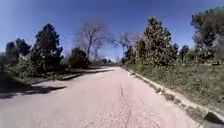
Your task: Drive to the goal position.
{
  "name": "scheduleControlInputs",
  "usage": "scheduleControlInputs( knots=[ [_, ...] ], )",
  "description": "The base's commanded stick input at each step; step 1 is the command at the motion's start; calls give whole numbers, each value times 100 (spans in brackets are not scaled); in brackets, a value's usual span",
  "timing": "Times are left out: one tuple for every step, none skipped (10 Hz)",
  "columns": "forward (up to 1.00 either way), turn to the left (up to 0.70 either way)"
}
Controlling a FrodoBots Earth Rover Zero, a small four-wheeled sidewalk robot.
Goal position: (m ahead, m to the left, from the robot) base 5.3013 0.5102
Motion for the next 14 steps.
scheduleControlInputs(
  knots=[
    [100,0],
    [100,0],
    [100,0],
    [100,0],
    [100,0],
    [100,0],
    [100,0],
    [100,0],
    [100,0],
    [100,0],
    [100,0],
    [100,0],
    [100,0],
    [100,0]
  ],
)
